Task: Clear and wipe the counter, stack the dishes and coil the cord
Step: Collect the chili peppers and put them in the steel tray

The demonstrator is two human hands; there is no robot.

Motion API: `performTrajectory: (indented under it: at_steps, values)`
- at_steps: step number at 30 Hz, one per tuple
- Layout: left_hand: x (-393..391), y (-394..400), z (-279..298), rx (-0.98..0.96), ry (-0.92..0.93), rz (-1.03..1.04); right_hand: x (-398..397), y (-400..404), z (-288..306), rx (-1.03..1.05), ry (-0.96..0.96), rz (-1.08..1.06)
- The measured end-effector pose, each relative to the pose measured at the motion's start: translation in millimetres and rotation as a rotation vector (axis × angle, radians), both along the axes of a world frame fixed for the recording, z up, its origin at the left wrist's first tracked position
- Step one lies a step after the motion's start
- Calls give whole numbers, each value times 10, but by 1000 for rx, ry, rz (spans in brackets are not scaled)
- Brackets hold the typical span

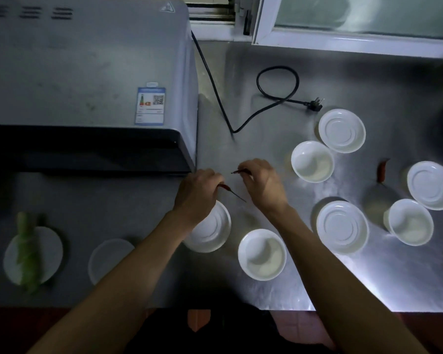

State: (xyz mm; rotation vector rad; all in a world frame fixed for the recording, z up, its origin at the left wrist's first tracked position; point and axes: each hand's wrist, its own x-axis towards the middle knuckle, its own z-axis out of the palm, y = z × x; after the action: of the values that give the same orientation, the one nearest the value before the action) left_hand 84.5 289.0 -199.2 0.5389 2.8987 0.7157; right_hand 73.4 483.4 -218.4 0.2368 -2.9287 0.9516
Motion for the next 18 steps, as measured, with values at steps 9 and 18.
performTrajectory:
  at_steps: [9, 18]
  values:
    - [568, -837, 166, 25, 101, 3, 569, -730, 337, -71, 39, -44]
    - [1414, -2376, 531, 46, 167, 183, 1181, -2211, 803, -70, 124, 141]
